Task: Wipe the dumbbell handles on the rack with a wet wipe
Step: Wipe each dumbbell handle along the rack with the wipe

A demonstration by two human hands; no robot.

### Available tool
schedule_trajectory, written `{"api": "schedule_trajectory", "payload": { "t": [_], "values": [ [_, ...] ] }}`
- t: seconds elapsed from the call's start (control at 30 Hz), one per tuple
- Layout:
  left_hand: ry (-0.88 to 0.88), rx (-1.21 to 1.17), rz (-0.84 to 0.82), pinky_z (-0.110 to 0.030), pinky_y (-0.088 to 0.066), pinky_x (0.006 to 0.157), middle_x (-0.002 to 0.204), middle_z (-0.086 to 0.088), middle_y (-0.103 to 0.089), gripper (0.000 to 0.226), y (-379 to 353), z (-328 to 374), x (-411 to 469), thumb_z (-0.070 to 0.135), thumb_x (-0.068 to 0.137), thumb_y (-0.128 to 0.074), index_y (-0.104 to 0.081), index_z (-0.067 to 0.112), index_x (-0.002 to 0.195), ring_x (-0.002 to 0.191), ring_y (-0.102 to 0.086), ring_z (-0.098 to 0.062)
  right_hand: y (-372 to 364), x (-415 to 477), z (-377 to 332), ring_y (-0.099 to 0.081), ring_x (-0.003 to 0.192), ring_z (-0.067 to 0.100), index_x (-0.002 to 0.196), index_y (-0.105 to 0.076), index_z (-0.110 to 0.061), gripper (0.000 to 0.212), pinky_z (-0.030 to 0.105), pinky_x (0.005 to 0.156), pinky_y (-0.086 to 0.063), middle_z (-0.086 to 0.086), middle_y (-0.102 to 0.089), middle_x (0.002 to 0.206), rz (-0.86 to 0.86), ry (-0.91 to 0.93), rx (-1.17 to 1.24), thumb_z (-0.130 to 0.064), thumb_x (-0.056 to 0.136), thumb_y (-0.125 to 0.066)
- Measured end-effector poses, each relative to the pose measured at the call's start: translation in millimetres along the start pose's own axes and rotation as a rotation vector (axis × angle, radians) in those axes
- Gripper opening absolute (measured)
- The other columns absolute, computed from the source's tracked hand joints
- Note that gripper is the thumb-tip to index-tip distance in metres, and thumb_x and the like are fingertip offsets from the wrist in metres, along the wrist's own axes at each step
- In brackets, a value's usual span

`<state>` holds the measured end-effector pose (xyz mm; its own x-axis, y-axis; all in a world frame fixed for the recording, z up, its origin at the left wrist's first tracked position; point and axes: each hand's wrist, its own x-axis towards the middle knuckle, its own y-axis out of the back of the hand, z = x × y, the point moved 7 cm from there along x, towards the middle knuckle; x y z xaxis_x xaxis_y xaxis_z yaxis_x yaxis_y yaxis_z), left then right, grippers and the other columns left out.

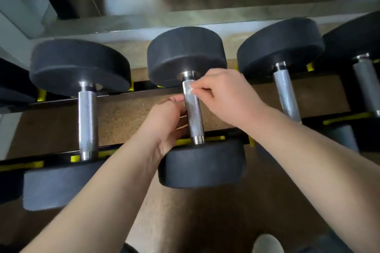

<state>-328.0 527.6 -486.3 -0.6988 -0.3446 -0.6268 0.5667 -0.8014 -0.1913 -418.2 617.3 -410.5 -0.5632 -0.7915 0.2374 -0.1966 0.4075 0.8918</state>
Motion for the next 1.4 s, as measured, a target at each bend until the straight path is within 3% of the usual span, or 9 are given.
{"api": "schedule_trajectory", "payload": {
  "t": [0.13,0.3,0.47,0.67,0.83,0.97,1.13,1.33,1.4],
  "values": [
    [-0.004,-0.021,-0.041,-0.027,-0.054,0.058,0.080,-0.006,-0.067,0.051,1,-1,0,-0.005,0.093,-0.033,-0.068,0.012,0.126,0.062,-0.063,-0.019,-9,-11,-22,-0.064,0.085,0.017,0.099,-0.082,-0.030,0.019,0.042,0.076,-0.054,-0.005,-0.066,0.090,-0.290,0.228,0.003,-0.033,0.096,-0.064],
    [0.072,-0.075,-0.041,-0.032,-0.053,0.067,0.103,-0.012,-0.066,0.063,6,-3,-6,-0.007,0.087,-0.027,-0.060,0.013,0.136,0.081,-0.062,-0.024,5,19,-7,-0.064,0.081,0.018,0.096,-0.083,-0.028,0.017,0.042,0.077,-0.053,-0.002,-0.068,0.082,-0.035,0.094,-0.019,-0.030,0.097,-0.067],
    [0.075,-0.093,-0.049,-0.028,-0.054,0.063,0.100,-0.012,-0.073,0.057,9,-1,-12,-0.004,0.090,-0.028,-0.060,0.014,0.133,0.076,-0.071,-0.023,-20,-11,-15,-0.068,0.077,-0.002,0.090,-0.082,-0.042,0.008,0.021,0.075,-0.053,-0.020,-0.073,0.078,-0.523,0.074,0.142,-0.039,0.083,-0.081],
    [0.080,-0.114,-0.035,-0.033,-0.050,0.072,0.093,-0.009,-0.069,0.050,7,-2,-11,-0.003,0.090,-0.028,-0.068,0.016,0.114,0.081,-0.063,-0.023,0,5,-3,-0.059,0.080,-0.005,0.093,-0.080,-0.030,0.006,0.009,0.068,-0.042,-0.014,-0.065,0.080,-0.013,0.009,0.169,-0.034,0.091,-0.076],
    [0.094,-0.131,-0.015,-0.038,-0.052,0.076,0.103,-0.014,-0.072,0.050,8,-1,-12,-0.005,0.086,-0.028,-0.064,0.014,0.115,0.087,-0.068,-0.030,-22,-23,-19,-0.066,0.077,-0.006,0.086,-0.083,-0.033,0.004,0.009,0.068,-0.046,-0.020,-0.074,0.081,-0.618,0.018,0.117,-0.035,0.083,-0.084],
    [0.094,-0.111,-0.010,-0.039,-0.050,0.078,0.101,-0.013,-0.068,0.048,8,-1,-12,-0.005,0.086,-0.026,-0.063,0.016,0.107,0.086,-0.064,-0.028,-15,-10,-6,-0.065,0.080,0.000,0.085,-0.079,-0.038,0.003,0.021,0.072,-0.050,-0.015,-0.071,0.079,-0.264,-0.097,0.245,-0.036,0.086,-0.081],
    [0.084,-0.079,-0.014,-0.040,-0.050,0.081,0.107,-0.012,-0.065,0.059,7,-1,-14,-0.003,0.086,-0.025,-0.063,0.016,0.126,0.090,-0.061,-0.026,-5,-1,9,-0.059,0.073,-0.015,0.098,-0.075,-0.031,0.005,0.002,0.066,-0.040,-0.019,-0.066,0.083,0.041,-0.201,0.283,-0.031,0.095,-0.072],
    [0.083,-0.084,0.010,-0.040,-0.051,0.077,0.113,-0.015,-0.068,0.055,7,0,-16,-0.003,0.084,-0.026,-0.062,0.014,0.122,0.094,-0.064,-0.029,-24,-34,9,-0.063,0.054,0.008,0.085,-0.070,-0.024,0.012,0.023,0.057,-0.047,-0.003,-0.076,0.079,-0.626,-0.335,0.294,-0.020,0.085,-0.082],
    [0.081,-0.075,0.018,-0.041,-0.052,0.079,0.116,-0.016,-0.068,0.057,7,0,-16,-0.003,0.084,-0.027,-0.060,0.014,0.126,0.095,-0.064,-0.030,-29,-38,15,-0.060,0.054,0.010,0.082,-0.069,-0.022,0.013,0.027,0.058,-0.047,0.002,-0.074,0.074,-0.556,-0.416,0.358,-0.013,0.085,-0.080]
  ]
}}
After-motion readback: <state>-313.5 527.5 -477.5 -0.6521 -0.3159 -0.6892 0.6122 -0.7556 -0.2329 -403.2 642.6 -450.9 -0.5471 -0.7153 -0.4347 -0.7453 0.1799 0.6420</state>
